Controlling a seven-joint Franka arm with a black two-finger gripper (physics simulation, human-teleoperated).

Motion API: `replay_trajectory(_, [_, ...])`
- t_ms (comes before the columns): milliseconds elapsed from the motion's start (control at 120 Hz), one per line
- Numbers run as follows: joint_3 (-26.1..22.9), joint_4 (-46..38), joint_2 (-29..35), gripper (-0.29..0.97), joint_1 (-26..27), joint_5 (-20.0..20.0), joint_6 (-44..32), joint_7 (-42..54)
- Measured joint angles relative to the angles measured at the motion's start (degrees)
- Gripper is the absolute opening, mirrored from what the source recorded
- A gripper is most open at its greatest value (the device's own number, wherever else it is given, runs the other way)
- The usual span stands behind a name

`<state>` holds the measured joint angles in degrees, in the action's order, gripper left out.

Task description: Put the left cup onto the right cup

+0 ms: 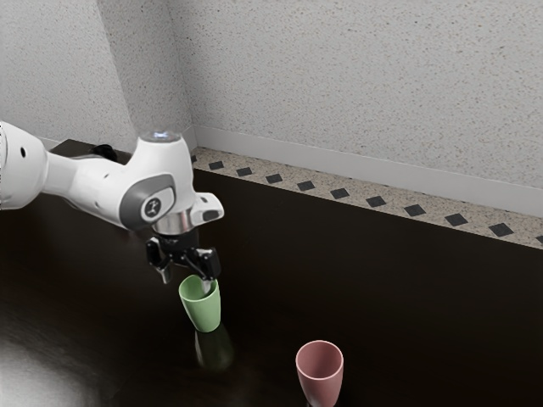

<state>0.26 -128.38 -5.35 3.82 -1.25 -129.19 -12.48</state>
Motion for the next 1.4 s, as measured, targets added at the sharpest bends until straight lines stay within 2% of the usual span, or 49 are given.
replay_trajectory(200, [0.0, -0.2, -1.1, 0.65, 0.1, 0.0, -1.9, 0.2])
replay_trajectory(267, [0.1, -0.2, -1.2, 0.55, 0.0, 0.0, -2.3, 0.2])
replay_trajectory(467, [0.1, -0.2, -1.2, 0.16, 0.2, -0.4, -3.5, 0.2])
replay_trajectory(642, [0.1, -0.1, -1.2, -0.01, 0.9, -0.4, -3.9, -0.2])
replay_trajectory(933, [0.1, -0.1, -0.6, -0.09, 1.6, -0.4, -4.1, -0.7])
replay_trajectory(1092, [0.0, -0.1, 3.6, -0.10, 1.6, -0.6, -3.7, -1.2])
replay_trajectory(1267, [-3.8, 1.0, 8.6, -0.10, -1.1, -0.7, -2.3, -2.5])
replay_trajectory(1400, [-7.8, 5.3, 8.5, -0.11, 0.9, -0.8, -0.3, -4.3])
